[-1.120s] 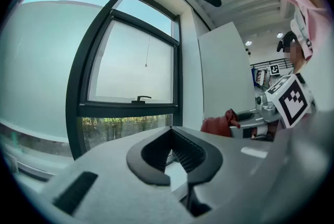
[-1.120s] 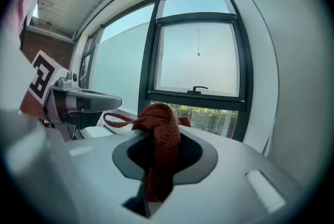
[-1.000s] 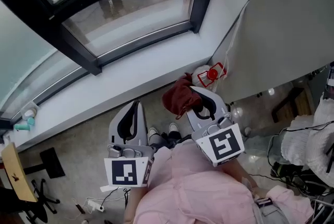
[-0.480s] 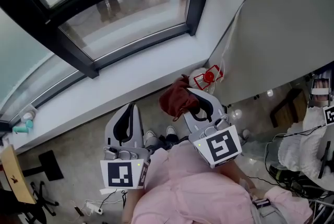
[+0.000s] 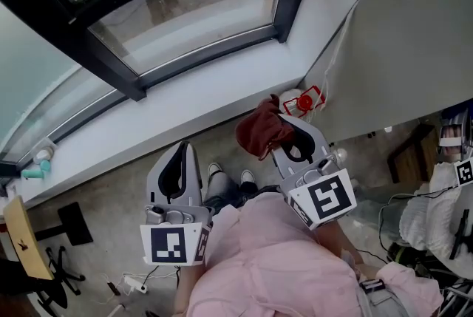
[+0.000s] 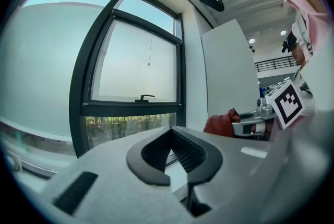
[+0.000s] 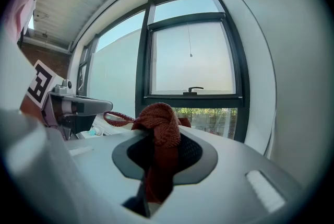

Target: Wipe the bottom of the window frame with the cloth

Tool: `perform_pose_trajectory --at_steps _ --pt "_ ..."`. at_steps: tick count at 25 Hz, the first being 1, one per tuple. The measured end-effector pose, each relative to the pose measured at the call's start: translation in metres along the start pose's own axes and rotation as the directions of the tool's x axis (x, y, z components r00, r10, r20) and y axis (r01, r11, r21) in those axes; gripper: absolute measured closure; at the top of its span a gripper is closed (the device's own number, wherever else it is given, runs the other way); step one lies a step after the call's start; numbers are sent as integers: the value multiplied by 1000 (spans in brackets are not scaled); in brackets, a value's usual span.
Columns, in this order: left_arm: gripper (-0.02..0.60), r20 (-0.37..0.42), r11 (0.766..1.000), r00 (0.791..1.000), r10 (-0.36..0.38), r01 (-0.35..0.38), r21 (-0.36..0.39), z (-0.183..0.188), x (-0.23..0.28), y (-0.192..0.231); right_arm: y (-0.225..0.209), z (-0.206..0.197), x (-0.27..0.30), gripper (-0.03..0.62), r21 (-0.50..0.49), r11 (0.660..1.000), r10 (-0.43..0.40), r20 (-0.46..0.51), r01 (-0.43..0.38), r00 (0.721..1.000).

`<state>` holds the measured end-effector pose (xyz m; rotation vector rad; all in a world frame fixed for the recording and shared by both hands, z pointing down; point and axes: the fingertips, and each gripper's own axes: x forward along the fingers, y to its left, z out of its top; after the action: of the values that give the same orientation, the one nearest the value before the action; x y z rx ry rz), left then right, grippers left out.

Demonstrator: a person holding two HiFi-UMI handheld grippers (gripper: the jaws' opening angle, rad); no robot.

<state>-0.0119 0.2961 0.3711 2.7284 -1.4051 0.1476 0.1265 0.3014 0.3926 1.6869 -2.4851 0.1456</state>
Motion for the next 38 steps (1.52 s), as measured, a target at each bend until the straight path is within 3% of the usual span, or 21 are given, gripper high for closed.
perform_pose_trajectory --at_steps 9,19,26,29,33,38 --pt "586 -4 999 999 -40 40 -30 0 29 63 -13 5 48 526 0 993 -120 -42 120 992" --pt "586 6 996 997 -83 83 15 18 59 148 8 26 114 526 -11 980 -197 -43 197 979" --pt "586 -15 999 999 -43 42 -2 11 52 186 46 30 147 525 6 996 -87 -47 88 995" --pt "586 -19 999 999 -51 51 -1 10 52 193 15 38 128 525 31 984 -177 -36 178 984" --pt "586 -13 998 998 -65 65 0 9 54 199 -20 46 101 525 14 945 -326 -45 327 944" --pt "586 1 996 996 -90 90 -8 13 56 199 -16 53 98 525 0 937 -350 -42 350 936"
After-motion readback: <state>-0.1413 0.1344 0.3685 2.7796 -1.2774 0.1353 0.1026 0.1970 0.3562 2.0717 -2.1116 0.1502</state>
